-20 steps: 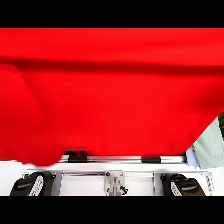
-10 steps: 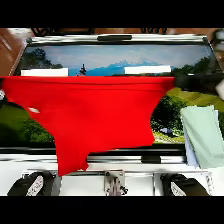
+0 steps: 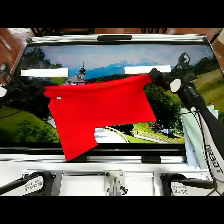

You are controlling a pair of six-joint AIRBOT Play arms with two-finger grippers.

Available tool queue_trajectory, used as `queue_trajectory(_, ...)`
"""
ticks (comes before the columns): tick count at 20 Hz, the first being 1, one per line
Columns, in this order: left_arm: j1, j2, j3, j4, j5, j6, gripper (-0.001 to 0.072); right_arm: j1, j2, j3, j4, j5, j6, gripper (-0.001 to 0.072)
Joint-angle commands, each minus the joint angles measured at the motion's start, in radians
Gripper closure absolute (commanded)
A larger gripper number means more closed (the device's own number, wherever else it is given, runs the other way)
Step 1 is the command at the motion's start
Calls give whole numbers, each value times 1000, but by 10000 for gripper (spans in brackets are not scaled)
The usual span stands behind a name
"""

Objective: Fold the shirts.

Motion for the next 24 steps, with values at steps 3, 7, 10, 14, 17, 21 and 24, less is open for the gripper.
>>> queue_trajectory(3, -51, -122, -3, -37, -99, 0, 370, -6, -63, -2, 60, 65, -12, 209)
queue_trajectory(7, 116, -120, 107, 32, -488, 45, 23, -109, 51, 64, 55, 281, -249, 139)
queue_trajectory(10, 258, -120, 109, 32, -742, 109, 45, -241, 99, 100, 57, 587, -389, 140)
queue_trajectory(14, 293, -116, -87, 21, -731, 142, 179, -345, 69, 100, 61, 858, -472, 140)
queue_trajectory(17, 263, -116, -221, -48, -574, 169, 179, -348, 48, 100, 65, 886, -481, 140)
queue_trajectory(21, 207, -124, -271, -97, -432, 181, 179, -342, 34, 99, 93, 853, -481, 140)
queue_trajectory(24, 158, -125, -271, -101, -369, 184, 182, -341, 25, 99, 95, 847, -478, 140)
